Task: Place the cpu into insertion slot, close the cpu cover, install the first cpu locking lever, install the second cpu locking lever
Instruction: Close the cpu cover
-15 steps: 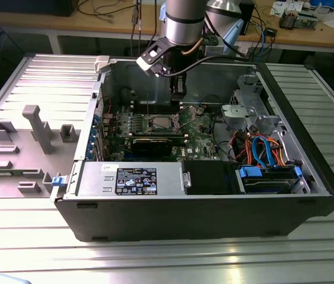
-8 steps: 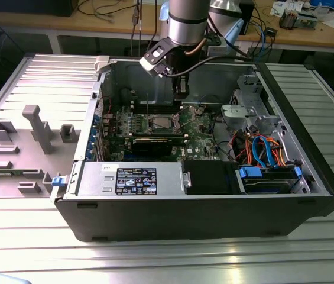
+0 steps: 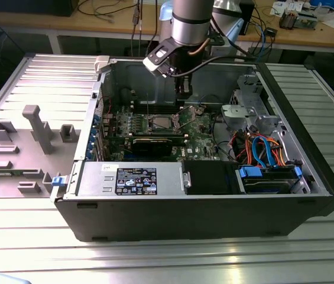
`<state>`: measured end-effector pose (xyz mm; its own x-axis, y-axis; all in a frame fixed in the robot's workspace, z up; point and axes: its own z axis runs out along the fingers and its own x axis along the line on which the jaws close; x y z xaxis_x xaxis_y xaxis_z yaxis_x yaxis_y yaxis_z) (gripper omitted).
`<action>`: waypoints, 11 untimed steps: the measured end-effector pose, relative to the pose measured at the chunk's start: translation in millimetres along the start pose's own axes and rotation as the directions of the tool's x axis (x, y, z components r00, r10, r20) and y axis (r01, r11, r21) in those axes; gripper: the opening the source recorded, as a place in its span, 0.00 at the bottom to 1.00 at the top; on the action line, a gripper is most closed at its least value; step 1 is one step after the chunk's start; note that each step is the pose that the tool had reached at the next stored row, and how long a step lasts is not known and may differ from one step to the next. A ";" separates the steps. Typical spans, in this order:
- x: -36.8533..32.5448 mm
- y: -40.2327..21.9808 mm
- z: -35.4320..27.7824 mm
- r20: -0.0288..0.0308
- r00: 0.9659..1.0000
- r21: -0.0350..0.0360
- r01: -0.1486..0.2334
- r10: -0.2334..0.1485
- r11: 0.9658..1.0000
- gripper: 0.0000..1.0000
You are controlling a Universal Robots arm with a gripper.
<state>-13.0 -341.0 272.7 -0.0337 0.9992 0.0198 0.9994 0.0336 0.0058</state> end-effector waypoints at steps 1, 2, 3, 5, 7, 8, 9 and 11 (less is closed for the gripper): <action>0.0 0.5 0.0 0.000 1.000 0.000 0.000 0.000 1.000 0.11; 0.0 1.0 0.0 0.000 1.000 0.000 0.001 -0.001 1.000 0.11; 0.0 1.4 0.0 0.000 1.000 0.000 0.001 -0.001 1.000 0.11; -0.1 2.5 0.0 0.000 1.000 0.000 0.002 -0.002 1.000 0.11; -0.1 3.8 0.0 0.000 1.000 0.000 0.003 -0.003 1.000 0.11; -0.1 4.1 0.0 0.000 1.000 0.000 0.004 -0.004 1.000 0.11; -0.1 4.4 0.0 0.000 1.000 0.000 0.004 -0.004 1.000 0.11; -0.2 5.1 0.0 0.000 1.000 0.000 0.004 -0.004 1.000 0.11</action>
<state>-7.9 -341.0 272.7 -0.0380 0.9991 0.0198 0.9993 0.0379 0.0058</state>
